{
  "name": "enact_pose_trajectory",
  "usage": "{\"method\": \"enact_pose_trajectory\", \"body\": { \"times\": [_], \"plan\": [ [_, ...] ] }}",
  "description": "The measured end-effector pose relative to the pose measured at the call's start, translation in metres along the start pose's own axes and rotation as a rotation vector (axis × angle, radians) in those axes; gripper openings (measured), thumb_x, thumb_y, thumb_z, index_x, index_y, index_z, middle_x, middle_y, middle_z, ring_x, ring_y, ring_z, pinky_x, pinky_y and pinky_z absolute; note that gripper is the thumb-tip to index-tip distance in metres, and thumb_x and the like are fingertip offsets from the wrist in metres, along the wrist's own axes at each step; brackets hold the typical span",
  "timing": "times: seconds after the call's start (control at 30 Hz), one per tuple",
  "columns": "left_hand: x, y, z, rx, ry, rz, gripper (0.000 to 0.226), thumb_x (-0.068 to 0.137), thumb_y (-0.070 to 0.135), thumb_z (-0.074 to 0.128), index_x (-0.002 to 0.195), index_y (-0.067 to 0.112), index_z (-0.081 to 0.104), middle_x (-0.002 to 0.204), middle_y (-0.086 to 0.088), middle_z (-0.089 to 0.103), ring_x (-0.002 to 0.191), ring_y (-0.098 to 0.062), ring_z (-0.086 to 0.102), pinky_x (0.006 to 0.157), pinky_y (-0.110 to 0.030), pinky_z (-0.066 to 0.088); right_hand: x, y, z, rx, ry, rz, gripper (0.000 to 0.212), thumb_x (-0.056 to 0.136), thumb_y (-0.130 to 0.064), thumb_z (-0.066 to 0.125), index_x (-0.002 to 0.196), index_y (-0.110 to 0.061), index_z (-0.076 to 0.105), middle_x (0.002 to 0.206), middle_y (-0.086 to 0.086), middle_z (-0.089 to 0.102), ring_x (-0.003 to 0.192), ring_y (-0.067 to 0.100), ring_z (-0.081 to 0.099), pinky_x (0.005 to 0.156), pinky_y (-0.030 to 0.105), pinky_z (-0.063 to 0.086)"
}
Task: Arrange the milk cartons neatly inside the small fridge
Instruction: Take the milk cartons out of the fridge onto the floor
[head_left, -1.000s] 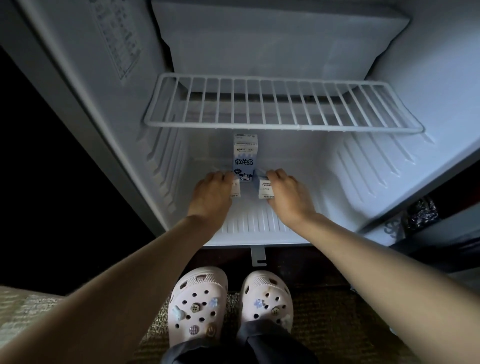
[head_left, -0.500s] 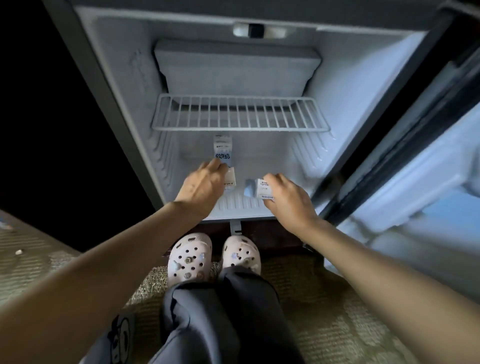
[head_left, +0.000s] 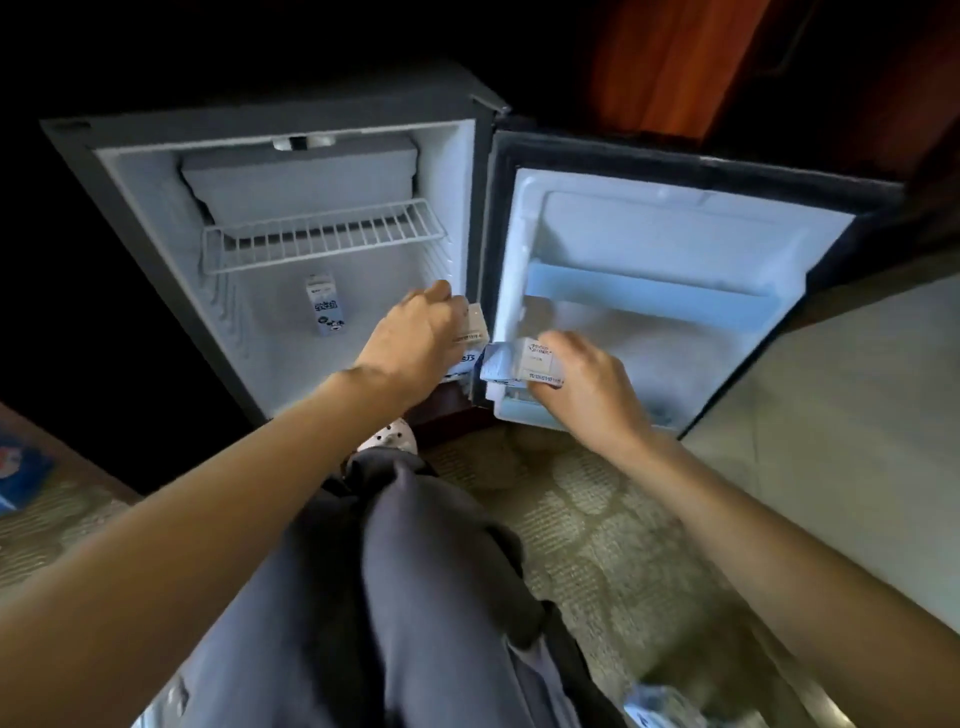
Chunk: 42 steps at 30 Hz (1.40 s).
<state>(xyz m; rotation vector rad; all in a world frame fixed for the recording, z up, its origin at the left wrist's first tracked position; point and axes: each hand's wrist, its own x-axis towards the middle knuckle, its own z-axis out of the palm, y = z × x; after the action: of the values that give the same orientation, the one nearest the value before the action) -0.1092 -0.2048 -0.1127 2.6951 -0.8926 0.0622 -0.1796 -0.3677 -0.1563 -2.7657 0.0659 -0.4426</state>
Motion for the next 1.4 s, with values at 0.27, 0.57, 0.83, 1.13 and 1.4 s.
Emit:
{"method": "enact_pose_trajectory", "body": {
  "times": [0.27, 0.57, 0.83, 1.13, 1.4],
  "plan": [
    [-0.015, 0.126, 0.03, 0.005, -0.124, 0.233, 0.022, 0.089, 0.01, 0.055, 0.11, 0.001, 0.054, 0.114, -0.016, 0.049, 0.106, -0.034, 0.051, 0.081, -0.04, 0.042, -0.113, 0.073, -0.063, -0.055, 0.07, 0.266, 0.032, 0.078, -0.009, 0.065, 0.109, -0.003, 0.058, 0.101, 0.017, 0.063, 0.087, 0.033, 0.061, 0.064, 0.028, 0.04],
    [-0.044, 0.22, 0.139, -0.113, -0.358, 0.353, 0.032, 0.094, 0.011, 0.05, 0.125, 0.004, 0.051, 0.129, -0.01, 0.048, 0.118, -0.025, 0.048, 0.095, -0.03, 0.041, -0.221, 0.164, -0.029, 0.013, -0.12, 0.659, 0.027, 0.08, -0.013, 0.063, 0.105, -0.005, 0.057, 0.105, 0.015, 0.064, 0.095, 0.032, 0.06, 0.073, 0.03, 0.044],
    [-0.059, 0.227, 0.211, -0.03, -0.53, 0.296, 0.03, 0.09, 0.011, 0.058, 0.119, 0.004, 0.056, 0.122, -0.01, 0.052, 0.109, -0.025, 0.052, 0.088, -0.034, 0.046, -0.27, 0.205, 0.08, 0.136, -0.393, 0.884, 0.031, 0.086, -0.019, 0.06, 0.111, -0.002, 0.059, 0.109, 0.017, 0.066, 0.099, 0.029, 0.064, 0.079, 0.032, 0.05],
    [-0.055, 0.195, 0.237, 0.039, -0.622, 0.194, 0.028, 0.089, 0.009, 0.055, 0.117, 0.003, 0.055, 0.118, -0.011, 0.05, 0.107, -0.026, 0.048, 0.077, -0.032, 0.037, -0.288, 0.23, 0.14, 0.162, -0.473, 1.03, 0.031, 0.087, -0.014, 0.06, 0.113, 0.001, 0.057, 0.115, 0.021, 0.063, 0.108, 0.032, 0.06, 0.091, 0.04, 0.049],
    [-0.065, 0.206, 0.247, 0.023, -0.622, 0.217, 0.04, 0.089, 0.009, 0.057, 0.128, 0.004, 0.049, 0.122, -0.01, 0.053, 0.108, -0.022, 0.049, 0.088, -0.03, 0.046, -0.286, 0.232, 0.148, 0.159, -0.497, 1.076, 0.025, 0.09, -0.003, 0.053, 0.114, 0.004, 0.056, 0.111, 0.02, 0.064, 0.101, 0.029, 0.063, 0.077, 0.027, 0.048]
  ]
}}
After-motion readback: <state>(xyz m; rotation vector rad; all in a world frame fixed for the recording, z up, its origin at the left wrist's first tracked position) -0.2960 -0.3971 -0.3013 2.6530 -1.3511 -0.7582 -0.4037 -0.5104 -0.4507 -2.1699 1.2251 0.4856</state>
